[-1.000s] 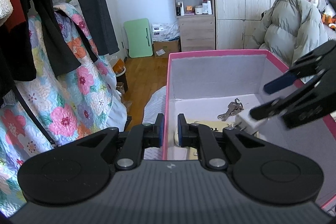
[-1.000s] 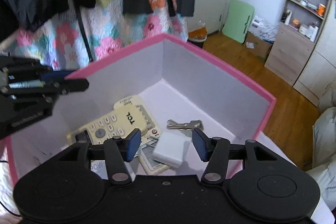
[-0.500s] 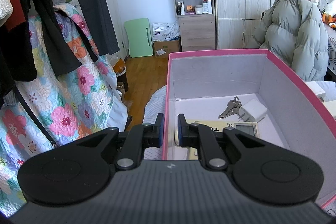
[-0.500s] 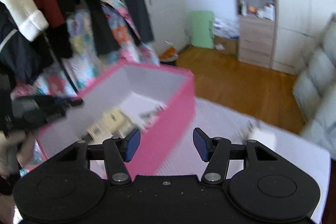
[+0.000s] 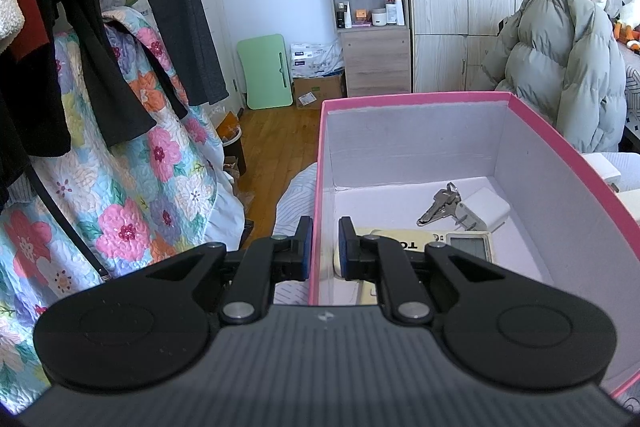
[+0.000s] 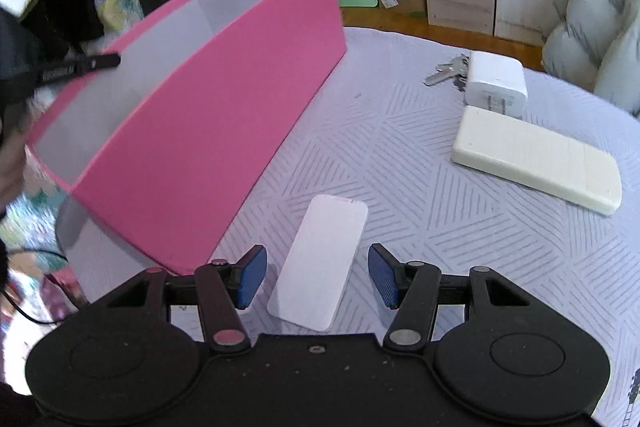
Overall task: Organize rigid objects
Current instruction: 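Return the right tool to the bed and grasp the slim white power bank, then carry the slim white power bank into the pink box with the right tool and release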
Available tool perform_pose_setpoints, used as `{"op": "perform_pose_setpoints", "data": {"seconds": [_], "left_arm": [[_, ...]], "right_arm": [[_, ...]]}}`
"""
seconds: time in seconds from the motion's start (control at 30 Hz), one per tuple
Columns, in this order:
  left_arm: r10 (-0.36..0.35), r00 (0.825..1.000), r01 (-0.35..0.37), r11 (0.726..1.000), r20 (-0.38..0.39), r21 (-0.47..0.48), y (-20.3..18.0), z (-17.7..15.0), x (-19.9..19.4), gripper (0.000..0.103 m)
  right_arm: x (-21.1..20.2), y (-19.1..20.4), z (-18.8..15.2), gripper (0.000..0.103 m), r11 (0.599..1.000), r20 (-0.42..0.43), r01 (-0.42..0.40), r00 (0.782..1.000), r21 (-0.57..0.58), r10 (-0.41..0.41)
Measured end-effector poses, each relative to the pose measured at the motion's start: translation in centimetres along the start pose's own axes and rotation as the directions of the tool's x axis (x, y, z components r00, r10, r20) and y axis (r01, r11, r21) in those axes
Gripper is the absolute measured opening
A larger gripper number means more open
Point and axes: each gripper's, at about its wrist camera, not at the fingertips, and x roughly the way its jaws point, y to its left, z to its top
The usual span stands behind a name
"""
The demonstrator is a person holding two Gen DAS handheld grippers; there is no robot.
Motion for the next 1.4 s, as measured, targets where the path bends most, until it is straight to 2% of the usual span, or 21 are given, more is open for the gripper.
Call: {"op": "perform_pose_setpoints", "data": {"seconds": [0.13, 0.2, 0.27, 0.43, 0.57, 0.6, 0.67, 0.8, 0.93, 1.1, 1.4], "left_arm": [[-0.001, 1.000, 0.001, 1.000, 0.001, -0.005, -0.1, 0.0, 0.0, 0.011], [0.001, 1.000, -0.001, 1.000, 0.000, -0.002, -0.1, 0.0, 0.0, 0.011], [0.001, 1.000, -0.001, 1.000, 0.000, 0.000, -0.1, -0.1, 0.0, 0.011], [-0.006, 1.000, 0.006, 1.000, 0.002, -0.007, 0.0, -0.1, -0.1, 0.011], [-0.004, 1.000, 0.004, 1.000, 0.002, -0.003, 0.0, -0.1, 0.0, 0.011], [-0.004, 1.000, 0.004, 1.000, 0.002, -0.003, -0.1, -0.1, 0.0, 0.011], [-0.002, 1.000, 0.002, 1.000, 0.002, -0.001, 0.0, -0.1, 0.0, 0.011], [-0.003, 1.000, 0.003, 1.000, 0.002, -0.001, -0.1, -0.1, 0.0, 0.011], [-0.002, 1.000, 0.002, 1.000, 0.002, -0.003, 0.0, -0.1, 0.0, 0.011], [-0.002, 1.000, 0.002, 1.000, 0.002, -0.005, -0.1, -0.2, 0.0, 0.011], [-0.003, 1.000, 0.003, 1.000, 0.002, -0.006, -0.1, -0.2, 0.0, 0.011]], "right_arm": [[1.0, 1.3, -0.3, 0.064, 0.989, 0.036, 0.063, 0.998, -0.135, -0.059], [1.2, 1.4, -0.1, 0.054, 0.983, 0.058, 0.078, 0.996, -0.168, -0.069], [1.0, 0.8, 0.4, 0.046, 0.987, 0.056, 0.063, 0.997, -0.146, -0.056], [0.7, -0.3, 0.9, 0.046, 0.991, 0.039, 0.060, 0.998, -0.123, -0.056], [1.2, 0.4, 0.9, 0.051, 0.985, 0.035, 0.082, 0.996, -0.149, -0.078], [1.3, 0.6, 1.0, 0.051, 0.984, 0.040, 0.088, 0.996, -0.153, -0.083], [1.4, 0.4, 1.3, 0.044, 0.986, 0.053, 0.097, 0.995, -0.138, -0.090], [1.1, -0.6, 1.8, 0.044, 0.991, 0.070, 0.114, 0.992, -0.070, -0.109], [-0.8, -1.4, 2.2, 0.044, 0.999, 0.129, 0.052, 0.990, -0.011, -0.050], [-3.3, -1.1, 2.8, 0.044, 1.000, 0.206, 0.002, 0.979, -0.004, -0.001], [-6.3, 0.8, 4.4, 0.043, 0.998, 0.299, 0.000, 0.954, -0.064, 0.019]]}}
